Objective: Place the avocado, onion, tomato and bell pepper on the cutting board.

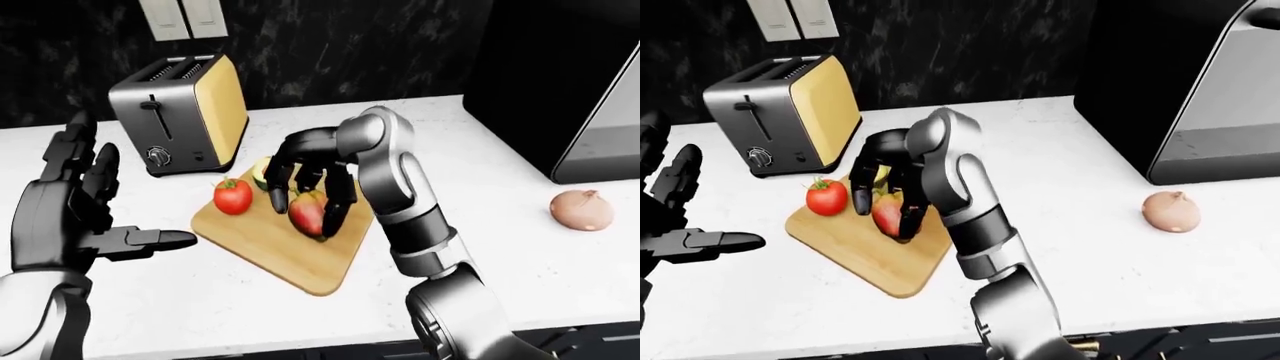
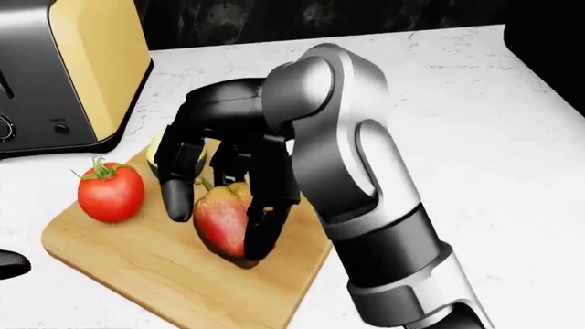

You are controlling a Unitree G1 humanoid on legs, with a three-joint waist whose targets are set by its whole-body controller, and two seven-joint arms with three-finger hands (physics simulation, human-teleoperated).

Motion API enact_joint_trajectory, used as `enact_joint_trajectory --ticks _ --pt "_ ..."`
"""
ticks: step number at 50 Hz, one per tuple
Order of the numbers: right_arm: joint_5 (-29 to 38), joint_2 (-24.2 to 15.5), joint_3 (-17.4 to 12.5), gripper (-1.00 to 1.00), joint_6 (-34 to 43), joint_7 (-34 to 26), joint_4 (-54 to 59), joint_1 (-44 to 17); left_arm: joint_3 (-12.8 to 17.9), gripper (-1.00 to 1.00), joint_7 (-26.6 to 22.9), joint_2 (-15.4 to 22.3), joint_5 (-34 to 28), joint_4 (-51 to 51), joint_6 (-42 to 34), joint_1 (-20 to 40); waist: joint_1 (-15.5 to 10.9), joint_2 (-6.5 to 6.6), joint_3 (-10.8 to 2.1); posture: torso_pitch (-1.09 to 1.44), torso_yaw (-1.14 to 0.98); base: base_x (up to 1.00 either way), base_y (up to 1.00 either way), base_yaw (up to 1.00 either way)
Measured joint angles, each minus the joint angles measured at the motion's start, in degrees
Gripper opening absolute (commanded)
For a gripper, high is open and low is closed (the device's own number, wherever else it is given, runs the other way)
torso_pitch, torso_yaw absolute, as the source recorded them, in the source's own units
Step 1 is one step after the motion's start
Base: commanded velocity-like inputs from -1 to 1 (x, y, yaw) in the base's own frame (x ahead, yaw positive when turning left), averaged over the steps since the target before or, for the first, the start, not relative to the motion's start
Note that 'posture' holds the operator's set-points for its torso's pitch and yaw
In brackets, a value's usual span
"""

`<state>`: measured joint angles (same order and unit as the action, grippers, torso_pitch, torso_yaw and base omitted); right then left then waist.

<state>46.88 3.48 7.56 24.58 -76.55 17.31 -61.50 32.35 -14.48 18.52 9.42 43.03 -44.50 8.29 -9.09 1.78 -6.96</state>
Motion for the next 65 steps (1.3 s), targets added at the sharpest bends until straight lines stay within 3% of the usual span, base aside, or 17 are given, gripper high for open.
enact_joint_trajectory --ticks 5,15,20,25,29,32,33,46,53,59,65 --pt "0.0 0.0 -0.1 -0.10 -0.4 0.3 1.1 0.4 0.4 1.00 -0.1 0.0 -0.1 -0.1 0.3 -0.2 -0.4 0.11 -0.16 -0.16 0.17 0.00 0.00 0.00" --pt "0.4 0.1 0.0 0.18 -0.2 -0.7 0.1 0.8 0.1 1.00 -0.1 0.4 -0.1 -0.1 0.2 0.4 -1.1 0.19 -0.49 -0.16 0.17 0.00 0.00 0.00" --pt "0.6 0.0 -0.2 0.44 0.1 -1.1 -0.6 0.8 0.2 1.00 -0.1 0.3 -0.1 0.0 0.3 0.2 -1.4 0.25 -0.69 -0.16 0.17 0.00 0.00 0.00" --pt "0.7 0.1 -0.1 0.47 0.4 -1.6 -1.3 1.2 0.5 1.00 -0.2 0.2 -0.2 -0.2 0.6 0.0 -1.6 0.28 -0.82 -0.16 0.17 0.00 0.00 0.00" --pt "0.9 -0.1 -0.1 0.76 0.7 -2.1 -1.6 1.3 0.8 1.00 -0.3 0.2 -0.1 -0.2 0.6 -0.2 -1.8 0.27 -0.84 -0.16 0.17 0.00 0.00 0.00" --pt "1.1 -0.1 -0.2 0.86 1.0 -2.2 -1.9 1.4 1.0 1.00 -0.4 0.2 0.0 -0.1 0.6 -0.2 -1.9 0.28 -0.87 -0.16 0.17 0.00 0.00 0.00" --pt "1.1 -0.1 -0.1 1.00 1.1 -2.2 -2.2 1.5 1.0 1.00 -0.4 0.3 0.0 -0.1 0.6 -0.3 -1.9 0.28 -0.89 -0.16 0.17 0.00 0.00 0.00" --pt "1.8 0.0 0.0 1.00 4.5 -5.1 -7.3 1.3 0.5 1.00 -0.1 0.4 0.0 -0.1 0.2 0.2 -2.4 0.28 -0.89 -0.16 0.17 0.00 0.00 0.00" --pt "3.8 -1.5 -0.8 1.00 8.5 -8.2 -12.3 -2.0 0.0 1.00 0.2 0.6 -0.1 -0.7 0.2 0.8 -2.6 0.21 -0.68 -0.16 0.17 0.00 0.00 0.00" --pt "2.7 -3.4 -2.8 1.00 8.5 -4.0 -11.1 -2.6 -0.5 1.00 0.9 1.2 0.3 -0.7 -0.8 2.1 -2.8 0.31 -0.68 -0.16 0.17 0.00 0.00 0.00" --pt "7.3 -5.5 -2.5 1.00 16.8 -5.0 -23.5 -2.1 -1.8 1.00 0.3 1.0 -0.8 -1.8 0.8 1.4 -3.1 0.11 -0.21 -0.16 0.16 0.00 0.00 0.00"
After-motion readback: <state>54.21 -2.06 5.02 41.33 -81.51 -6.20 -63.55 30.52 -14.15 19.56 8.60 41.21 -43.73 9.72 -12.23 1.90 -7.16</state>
